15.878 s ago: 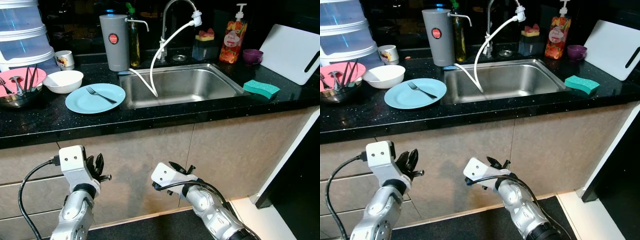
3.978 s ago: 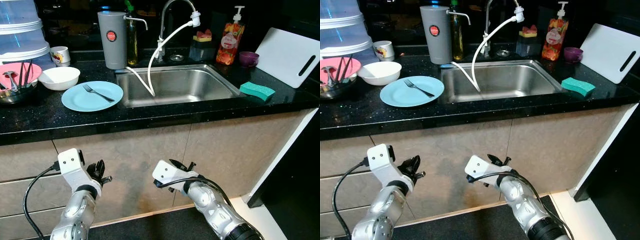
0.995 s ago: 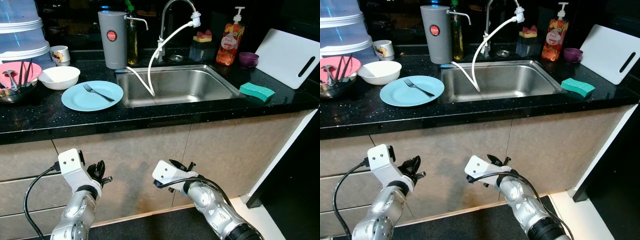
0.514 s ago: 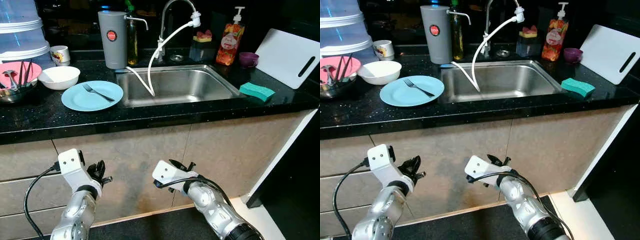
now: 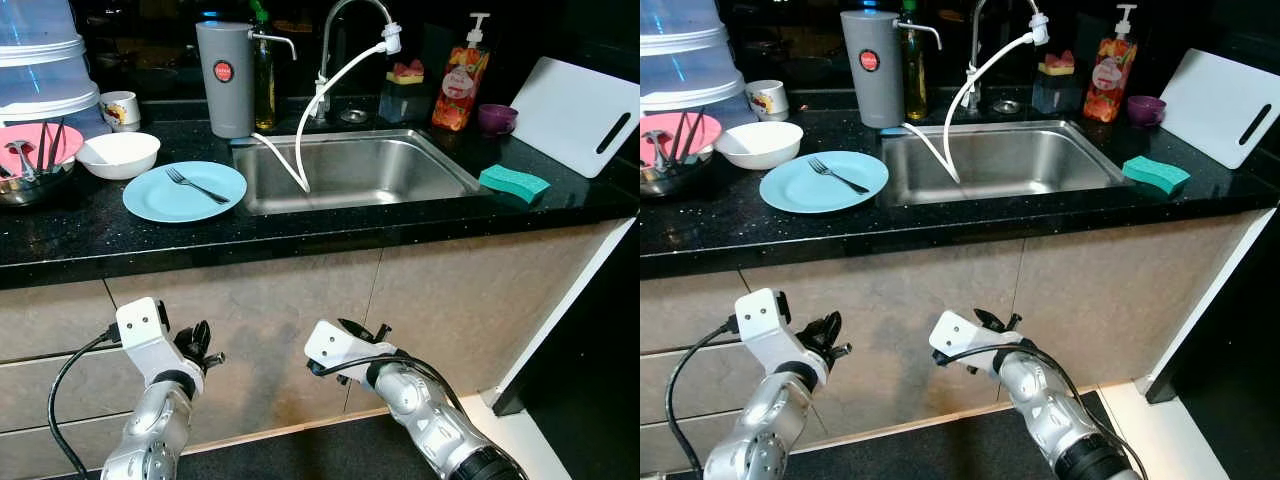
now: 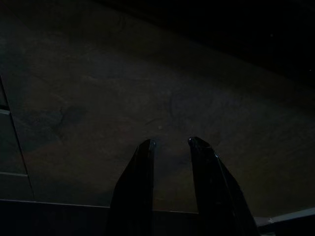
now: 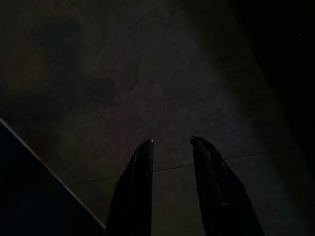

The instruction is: Kitchen organization

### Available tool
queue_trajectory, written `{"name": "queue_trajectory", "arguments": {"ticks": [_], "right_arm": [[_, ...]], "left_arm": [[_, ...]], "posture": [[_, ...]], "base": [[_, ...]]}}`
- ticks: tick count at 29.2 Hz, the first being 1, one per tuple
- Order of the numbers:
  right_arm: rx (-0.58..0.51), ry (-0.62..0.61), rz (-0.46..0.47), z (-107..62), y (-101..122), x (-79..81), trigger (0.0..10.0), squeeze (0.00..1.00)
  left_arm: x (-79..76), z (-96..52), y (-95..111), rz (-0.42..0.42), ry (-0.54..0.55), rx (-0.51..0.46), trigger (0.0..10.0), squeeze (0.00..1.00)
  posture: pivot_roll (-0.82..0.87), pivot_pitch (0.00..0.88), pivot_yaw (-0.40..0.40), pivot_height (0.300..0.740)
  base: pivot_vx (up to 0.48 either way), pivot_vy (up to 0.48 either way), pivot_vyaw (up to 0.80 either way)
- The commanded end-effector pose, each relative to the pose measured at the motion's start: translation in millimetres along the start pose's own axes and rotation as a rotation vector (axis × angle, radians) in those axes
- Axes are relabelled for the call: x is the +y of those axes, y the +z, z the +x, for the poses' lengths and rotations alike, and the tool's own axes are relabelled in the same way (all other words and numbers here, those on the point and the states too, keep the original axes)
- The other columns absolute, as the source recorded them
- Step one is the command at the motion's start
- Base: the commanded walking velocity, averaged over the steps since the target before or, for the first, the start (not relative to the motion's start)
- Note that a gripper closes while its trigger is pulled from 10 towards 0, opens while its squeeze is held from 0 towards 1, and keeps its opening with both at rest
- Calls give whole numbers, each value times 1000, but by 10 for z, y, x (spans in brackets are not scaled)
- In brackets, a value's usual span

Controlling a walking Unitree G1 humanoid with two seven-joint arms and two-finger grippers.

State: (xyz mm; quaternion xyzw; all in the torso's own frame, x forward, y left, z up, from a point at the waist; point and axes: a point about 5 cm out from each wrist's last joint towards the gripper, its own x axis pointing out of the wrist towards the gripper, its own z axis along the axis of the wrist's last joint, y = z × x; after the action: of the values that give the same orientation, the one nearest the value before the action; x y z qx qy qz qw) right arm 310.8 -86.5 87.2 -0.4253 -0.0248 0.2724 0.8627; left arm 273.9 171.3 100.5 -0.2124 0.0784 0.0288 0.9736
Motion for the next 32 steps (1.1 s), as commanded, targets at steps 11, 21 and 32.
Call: {"name": "queue_trajectory", "arguments": {"ticks": [11,21,32], "right_arm": [[8,-3,10,15,-15,-18,10000,0],[9,-3,10,14,-18,-6,10000,0],[10,-3,11,3,-31,-2,10000,0]], "left_arm": [[-11,12,-11,-5,-4,10,10000,0],[-8,10,-18,-2,-5,10,10000,0],[-15,8,-38,-5,-9,15,10000,0]], "posture": [[-143,9,-8,740],[-144,0,-12,740],[-145,0,-16,740]], "base": [[0,0,0],[0,0,0],[0,0,0]]}}
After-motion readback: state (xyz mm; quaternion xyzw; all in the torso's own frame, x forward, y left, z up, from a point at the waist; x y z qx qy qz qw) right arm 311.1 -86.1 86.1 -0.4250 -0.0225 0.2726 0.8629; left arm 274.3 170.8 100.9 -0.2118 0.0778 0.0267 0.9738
